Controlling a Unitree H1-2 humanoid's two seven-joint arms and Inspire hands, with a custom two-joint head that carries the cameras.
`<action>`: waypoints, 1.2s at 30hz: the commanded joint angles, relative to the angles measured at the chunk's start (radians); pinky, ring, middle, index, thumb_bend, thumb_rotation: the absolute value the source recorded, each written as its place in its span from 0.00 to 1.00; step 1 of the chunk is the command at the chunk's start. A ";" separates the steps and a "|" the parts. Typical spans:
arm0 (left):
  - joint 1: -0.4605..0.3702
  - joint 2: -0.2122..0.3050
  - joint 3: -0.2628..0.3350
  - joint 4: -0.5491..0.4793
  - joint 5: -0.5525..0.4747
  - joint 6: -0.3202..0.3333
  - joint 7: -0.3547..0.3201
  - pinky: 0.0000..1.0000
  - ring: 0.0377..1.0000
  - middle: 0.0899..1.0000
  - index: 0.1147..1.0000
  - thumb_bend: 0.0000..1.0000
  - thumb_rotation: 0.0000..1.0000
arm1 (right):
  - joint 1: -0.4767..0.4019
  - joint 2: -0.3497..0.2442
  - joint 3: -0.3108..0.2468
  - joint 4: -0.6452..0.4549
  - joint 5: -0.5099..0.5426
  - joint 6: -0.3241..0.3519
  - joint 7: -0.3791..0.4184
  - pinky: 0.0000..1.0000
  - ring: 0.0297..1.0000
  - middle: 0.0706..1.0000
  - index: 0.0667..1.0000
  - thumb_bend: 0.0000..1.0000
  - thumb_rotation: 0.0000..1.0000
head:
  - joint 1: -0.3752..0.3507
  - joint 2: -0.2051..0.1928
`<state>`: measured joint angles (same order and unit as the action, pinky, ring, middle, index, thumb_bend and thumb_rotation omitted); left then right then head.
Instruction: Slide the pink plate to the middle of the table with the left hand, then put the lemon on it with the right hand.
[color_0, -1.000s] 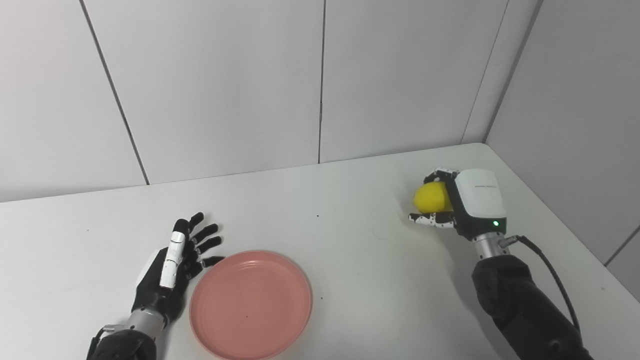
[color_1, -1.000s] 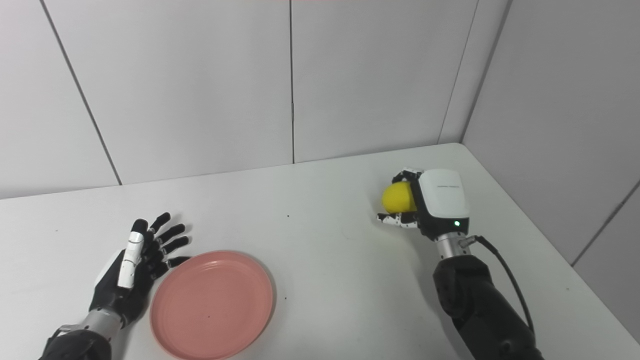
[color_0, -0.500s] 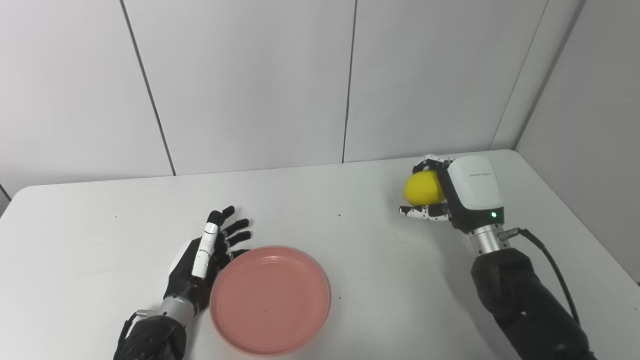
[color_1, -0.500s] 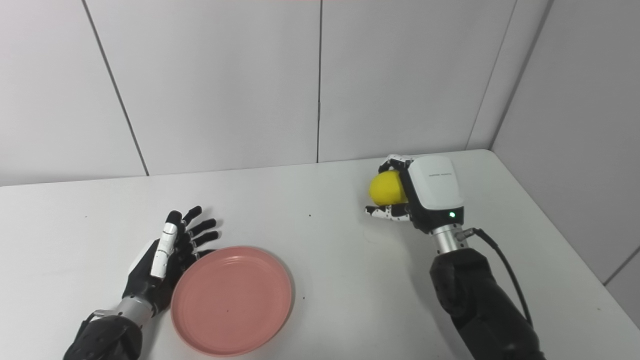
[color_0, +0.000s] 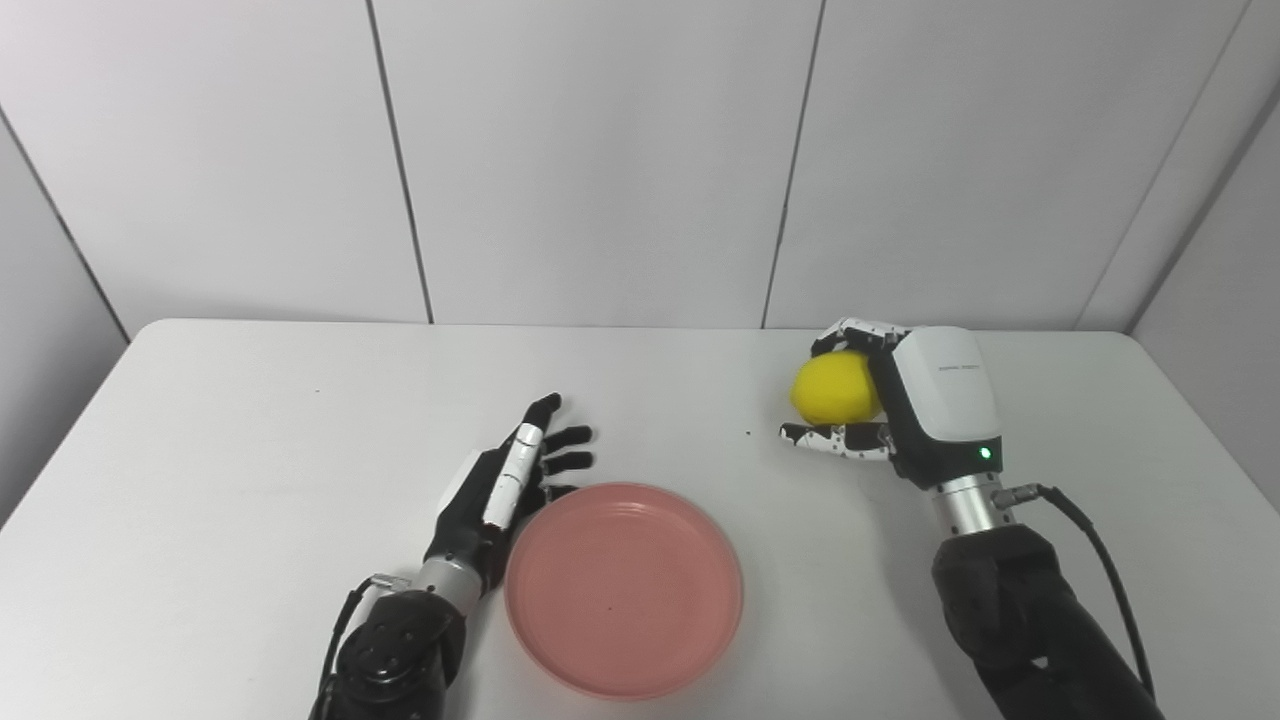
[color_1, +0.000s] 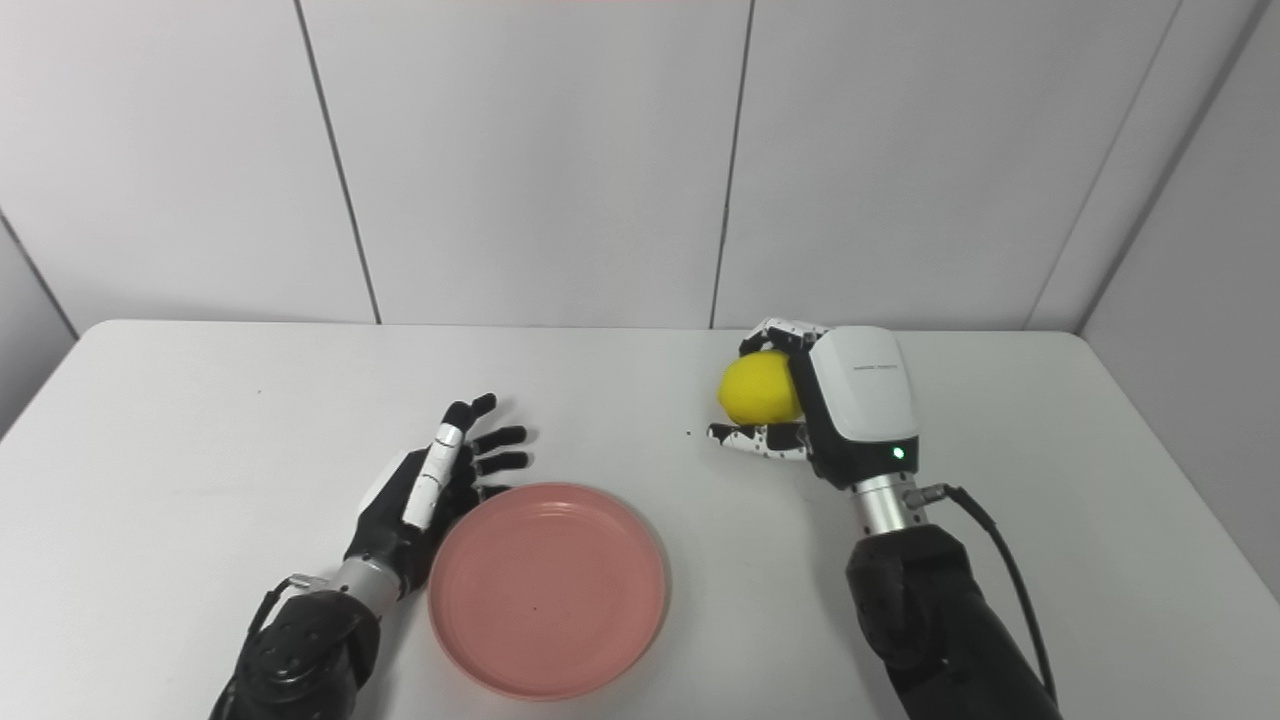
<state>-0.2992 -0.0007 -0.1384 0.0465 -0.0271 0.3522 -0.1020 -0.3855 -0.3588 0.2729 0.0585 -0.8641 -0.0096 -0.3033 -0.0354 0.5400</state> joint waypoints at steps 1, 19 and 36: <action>0.012 -0.015 -0.011 -0.001 0.023 0.029 0.012 0.58 0.76 0.80 0.95 0.67 1.00 | -0.055 -0.001 -0.004 -0.036 -0.003 -0.047 -0.002 0.13 0.16 0.25 0.44 0.49 0.16 | 0.001 0.002; -0.023 -0.034 0.018 0.131 0.046 -0.020 0.050 0.67 0.76 0.80 0.96 0.68 1.00 | -0.101 0.048 0.048 -0.185 0.087 -0.041 0.300 0.15 0.19 0.27 0.44 0.49 0.16 | 0.022 0.001; -0.078 -0.034 0.056 0.270 0.055 -0.063 0.075 0.69 0.77 0.79 0.96 0.69 1.00 | -0.098 0.141 0.084 -0.138 0.197 0.018 0.565 0.16 0.19 0.25 0.44 0.49 0.16 | 0.016 -0.009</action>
<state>-0.4044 -0.0435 -0.0861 0.2661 0.0056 0.2254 -0.0456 -0.4489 -0.2256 0.3683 -0.0589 -0.6825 -0.0115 0.2599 -0.0199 0.5292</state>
